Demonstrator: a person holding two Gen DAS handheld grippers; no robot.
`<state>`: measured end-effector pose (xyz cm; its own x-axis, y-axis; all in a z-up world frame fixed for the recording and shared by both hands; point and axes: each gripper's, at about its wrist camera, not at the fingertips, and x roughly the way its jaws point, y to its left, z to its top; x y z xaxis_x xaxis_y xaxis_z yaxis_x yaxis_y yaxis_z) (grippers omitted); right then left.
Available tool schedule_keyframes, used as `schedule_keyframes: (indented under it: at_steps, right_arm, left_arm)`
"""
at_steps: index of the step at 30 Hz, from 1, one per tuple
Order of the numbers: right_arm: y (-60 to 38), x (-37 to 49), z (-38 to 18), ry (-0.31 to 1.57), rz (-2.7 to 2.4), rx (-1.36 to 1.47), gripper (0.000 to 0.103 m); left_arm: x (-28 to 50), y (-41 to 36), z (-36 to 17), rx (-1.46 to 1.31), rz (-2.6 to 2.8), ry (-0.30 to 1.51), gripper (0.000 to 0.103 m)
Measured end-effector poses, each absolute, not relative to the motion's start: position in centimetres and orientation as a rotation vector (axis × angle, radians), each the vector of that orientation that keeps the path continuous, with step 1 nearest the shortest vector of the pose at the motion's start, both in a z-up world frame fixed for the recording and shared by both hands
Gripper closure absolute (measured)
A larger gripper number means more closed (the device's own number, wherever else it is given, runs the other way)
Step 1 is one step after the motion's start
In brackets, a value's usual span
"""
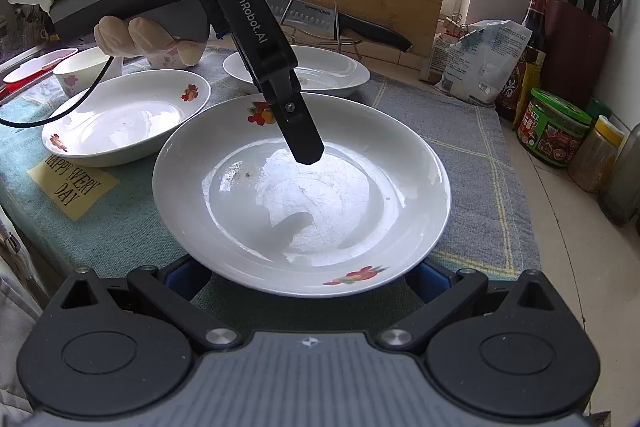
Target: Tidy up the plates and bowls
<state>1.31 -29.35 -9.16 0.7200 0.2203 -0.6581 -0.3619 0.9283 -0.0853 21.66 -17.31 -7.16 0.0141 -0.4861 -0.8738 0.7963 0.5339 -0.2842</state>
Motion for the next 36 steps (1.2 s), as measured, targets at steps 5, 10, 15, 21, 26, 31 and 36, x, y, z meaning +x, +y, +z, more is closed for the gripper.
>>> schedule_keyframes:
  at_steps: [5,10,15,21,26,31,36]
  right_arm:
    - [-30.8,2.7,-8.5,0.695,0.355,-0.221,0.000]
    - [-32.7,4.2,-8.2,0.689,0.375,-0.241,0.000]
    - [-34.5,5.8,-8.0,0.687,0.375,-0.276,0.000]
    - [-35.9,7.3,-8.2,0.697,0.369,-0.282,0.000]
    - [-36.8,8.3,-8.5,0.707,0.362,-0.272,0.000]
    - [-37.7,9.2,-8.9,0.712,0.349,-0.265,0.000]
    - [-38.1,9.8,-9.2,0.720,0.337,-0.262,0.000]
  left_arm:
    - [22.4,-17.9,-6.5,0.304,-1.004,1.171,0.020]
    - [23.4,-19.3,-6.0,0.293,-0.983,1.149,0.020]
    - [24.5,-21.1,-5.9,0.283,-0.974,1.127,0.020]
    - [26.0,-22.8,-6.2,0.274,-0.974,1.120,0.020]
    - [27.0,-24.0,-6.6,0.277,-0.975,1.117,0.020]
    - [27.8,-25.0,-6.9,0.275,-0.978,1.108,0.020]
    - [28.6,-25.9,-7.4,0.278,-0.981,1.110,0.020]
